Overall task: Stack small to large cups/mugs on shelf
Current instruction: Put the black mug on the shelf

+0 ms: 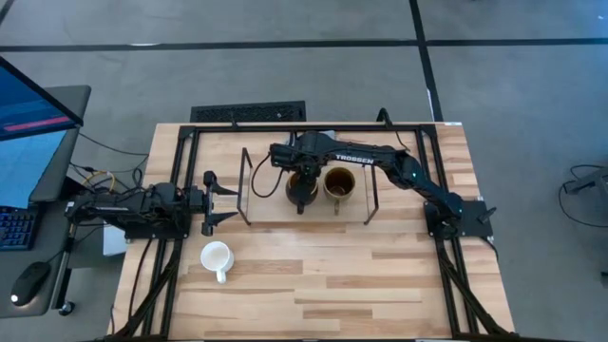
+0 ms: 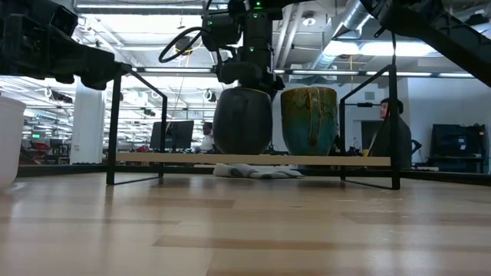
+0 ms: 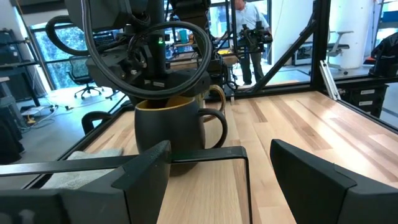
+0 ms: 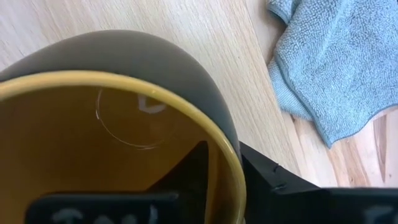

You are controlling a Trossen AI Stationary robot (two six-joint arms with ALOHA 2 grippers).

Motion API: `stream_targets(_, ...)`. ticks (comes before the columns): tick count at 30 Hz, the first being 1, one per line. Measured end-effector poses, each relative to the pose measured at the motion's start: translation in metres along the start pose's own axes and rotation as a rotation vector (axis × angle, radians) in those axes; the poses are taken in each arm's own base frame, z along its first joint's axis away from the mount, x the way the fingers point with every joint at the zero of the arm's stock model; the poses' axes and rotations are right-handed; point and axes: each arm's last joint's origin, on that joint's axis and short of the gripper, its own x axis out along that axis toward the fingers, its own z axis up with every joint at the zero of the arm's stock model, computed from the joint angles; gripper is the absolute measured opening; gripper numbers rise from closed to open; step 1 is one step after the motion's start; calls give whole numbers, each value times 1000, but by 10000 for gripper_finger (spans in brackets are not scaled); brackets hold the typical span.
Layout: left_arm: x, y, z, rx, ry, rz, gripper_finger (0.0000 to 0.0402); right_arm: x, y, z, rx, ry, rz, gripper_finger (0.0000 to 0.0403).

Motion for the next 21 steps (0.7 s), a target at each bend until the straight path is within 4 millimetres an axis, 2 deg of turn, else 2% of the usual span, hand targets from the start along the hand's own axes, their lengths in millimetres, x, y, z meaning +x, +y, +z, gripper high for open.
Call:
stream_targets(13,0,0,0,0,0,0,266,0,3,-1,-6,1,4,187)
stream_targets(21,0,0,0,0,0,0,266,0,3,0,-6,-1,3,211)
